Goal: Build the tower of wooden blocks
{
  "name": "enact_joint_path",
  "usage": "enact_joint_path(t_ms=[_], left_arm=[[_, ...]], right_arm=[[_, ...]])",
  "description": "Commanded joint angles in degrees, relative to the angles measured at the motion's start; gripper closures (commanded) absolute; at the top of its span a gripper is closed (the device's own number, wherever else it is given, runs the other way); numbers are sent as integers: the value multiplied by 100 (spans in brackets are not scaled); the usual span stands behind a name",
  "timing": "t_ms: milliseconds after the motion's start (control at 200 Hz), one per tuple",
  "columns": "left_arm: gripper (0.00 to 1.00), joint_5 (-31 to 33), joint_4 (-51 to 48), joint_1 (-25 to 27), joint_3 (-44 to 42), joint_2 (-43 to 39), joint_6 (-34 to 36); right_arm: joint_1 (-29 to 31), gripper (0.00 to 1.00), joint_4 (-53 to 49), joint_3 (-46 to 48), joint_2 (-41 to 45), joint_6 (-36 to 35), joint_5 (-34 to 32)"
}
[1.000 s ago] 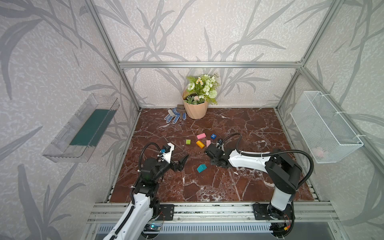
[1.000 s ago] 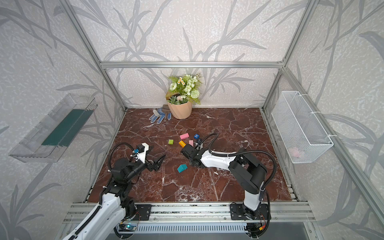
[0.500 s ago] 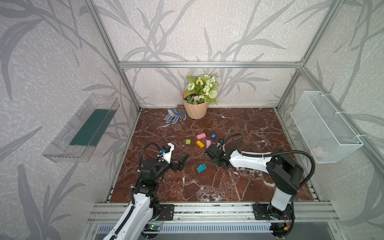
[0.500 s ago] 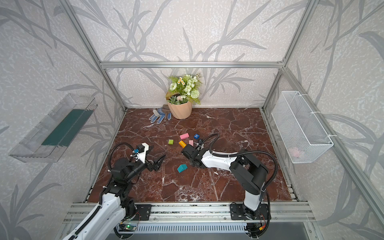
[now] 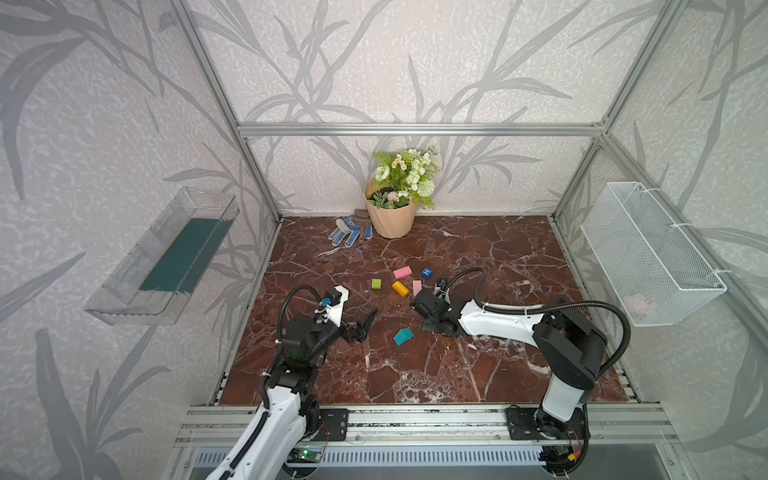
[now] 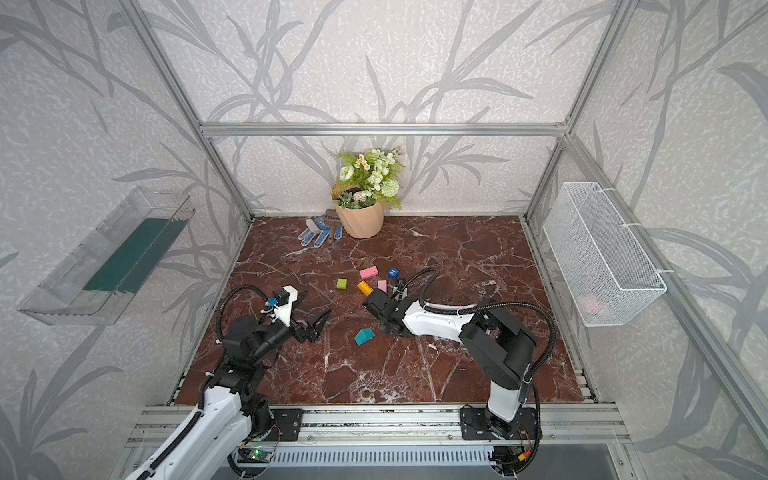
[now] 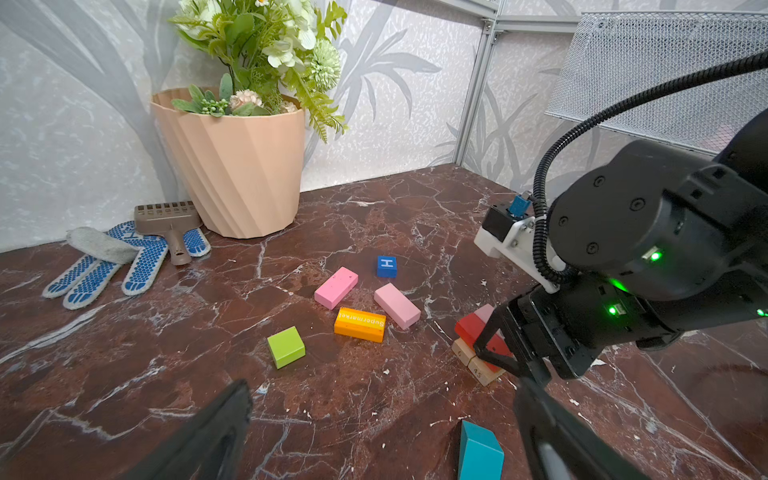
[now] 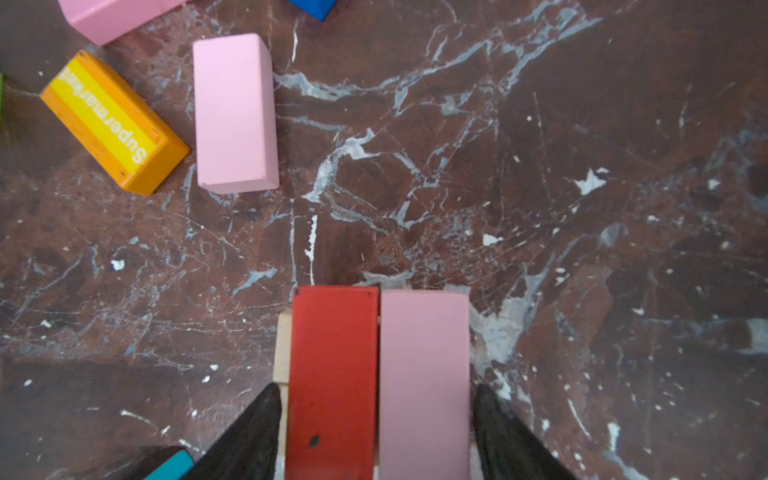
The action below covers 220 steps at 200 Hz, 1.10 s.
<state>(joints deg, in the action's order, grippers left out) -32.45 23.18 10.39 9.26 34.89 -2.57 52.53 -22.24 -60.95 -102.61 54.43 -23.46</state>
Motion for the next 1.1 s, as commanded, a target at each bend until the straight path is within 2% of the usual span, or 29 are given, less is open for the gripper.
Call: enact_joint_path(t_ms=[0, 320, 490, 595, 685, 815, 910, 1005, 1095], left_arm=[[1, -10, 134, 15, -39, -48, 28], [1, -13, 134, 15, -42, -57, 28], [1, 128, 126, 20, -9, 10, -17], [1, 200, 121, 22, 97, 221, -77], [1, 197, 110, 15, 206, 449, -77], [1, 282, 90, 15, 346, 712, -108], [1, 306, 82, 15, 392, 799, -119], [1, 270, 68, 18, 369, 767, -100], [1, 397, 63, 15, 345, 697, -130]], right_arm=[[-6, 25, -132, 65, 83, 14, -26], [2, 20, -33, 64, 369, -303, 17], [2, 16, -79, 13, 715, -657, -254], [-6, 12, 128, 8, 914, -1184, -455], [-54, 9, 712, -21, 896, -2048, -316], [-194, 10, 702, -579, 437, -2808, 34], [-359, 13, 586, -1187, -183, -3277, 698], [-525, 18, -45, -2026, -814, -3463, 1182], [-674, 26, -874, -2752, -1306, -3377, 1183]])
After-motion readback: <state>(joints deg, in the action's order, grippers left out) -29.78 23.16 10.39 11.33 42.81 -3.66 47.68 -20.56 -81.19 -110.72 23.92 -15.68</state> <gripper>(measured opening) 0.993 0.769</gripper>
